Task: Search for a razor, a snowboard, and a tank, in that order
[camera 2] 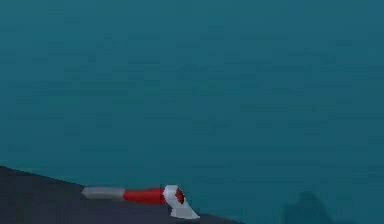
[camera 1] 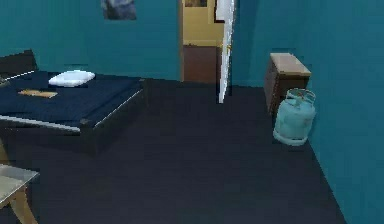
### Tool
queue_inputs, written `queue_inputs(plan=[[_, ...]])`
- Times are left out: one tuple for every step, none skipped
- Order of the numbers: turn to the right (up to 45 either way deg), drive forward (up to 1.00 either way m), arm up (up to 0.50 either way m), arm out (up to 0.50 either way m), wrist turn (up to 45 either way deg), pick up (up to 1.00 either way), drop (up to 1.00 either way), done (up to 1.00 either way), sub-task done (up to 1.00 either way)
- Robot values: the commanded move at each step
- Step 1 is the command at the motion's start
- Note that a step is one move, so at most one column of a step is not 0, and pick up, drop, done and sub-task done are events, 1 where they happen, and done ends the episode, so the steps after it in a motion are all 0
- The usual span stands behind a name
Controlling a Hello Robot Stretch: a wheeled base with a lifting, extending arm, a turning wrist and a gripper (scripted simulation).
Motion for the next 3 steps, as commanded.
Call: queue_inputs(plan=[[0.0, 1.0, 0.0, 0.0, 0.0, 0.0, 0.0, 0.0, 0.0], [-3.0, 0.0, 0.0, 0.0, 0.0, 0.0, 0.0, 0.0, 0.0], [0.0, 1.0, 0.0, 0.0, 0.0, 0.0, 0.0, 0.0, 0.0]])
